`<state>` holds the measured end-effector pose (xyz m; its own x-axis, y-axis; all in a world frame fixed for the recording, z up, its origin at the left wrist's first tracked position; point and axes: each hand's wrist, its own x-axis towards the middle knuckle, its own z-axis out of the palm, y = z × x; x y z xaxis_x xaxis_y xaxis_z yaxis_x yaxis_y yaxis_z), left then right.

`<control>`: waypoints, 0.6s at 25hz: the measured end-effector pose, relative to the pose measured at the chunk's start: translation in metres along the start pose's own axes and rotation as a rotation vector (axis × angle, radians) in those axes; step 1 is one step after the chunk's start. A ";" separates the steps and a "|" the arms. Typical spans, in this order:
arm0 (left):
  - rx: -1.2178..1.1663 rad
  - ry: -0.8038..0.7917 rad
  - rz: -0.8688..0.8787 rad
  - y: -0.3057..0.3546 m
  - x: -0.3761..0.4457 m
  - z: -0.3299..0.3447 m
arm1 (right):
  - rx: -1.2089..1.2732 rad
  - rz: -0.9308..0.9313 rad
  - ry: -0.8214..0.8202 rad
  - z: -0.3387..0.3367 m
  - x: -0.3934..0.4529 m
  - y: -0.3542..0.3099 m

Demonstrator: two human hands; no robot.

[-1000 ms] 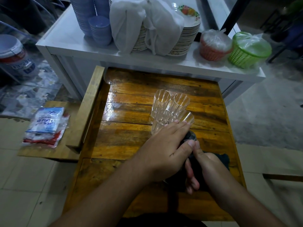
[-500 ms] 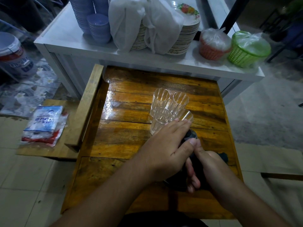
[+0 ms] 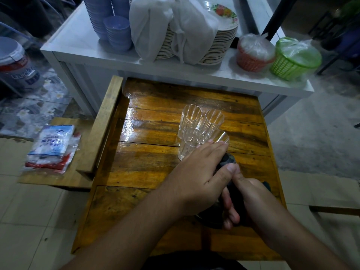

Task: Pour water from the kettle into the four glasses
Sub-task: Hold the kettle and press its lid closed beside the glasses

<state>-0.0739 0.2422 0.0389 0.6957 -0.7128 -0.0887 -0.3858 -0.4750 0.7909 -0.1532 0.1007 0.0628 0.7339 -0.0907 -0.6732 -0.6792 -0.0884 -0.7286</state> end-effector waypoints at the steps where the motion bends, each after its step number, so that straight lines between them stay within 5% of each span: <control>1: -0.001 0.002 -0.001 0.000 0.000 0.000 | -0.001 0.001 0.001 0.000 -0.001 -0.001; 15: -0.025 0.021 0.002 0.004 0.000 -0.001 | 0.023 0.007 -0.009 -0.003 -0.007 -0.006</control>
<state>-0.0746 0.2408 0.0422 0.7074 -0.7029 -0.0743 -0.3727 -0.4602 0.8058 -0.1540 0.0992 0.0719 0.7291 -0.0827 -0.6794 -0.6842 -0.0646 -0.7264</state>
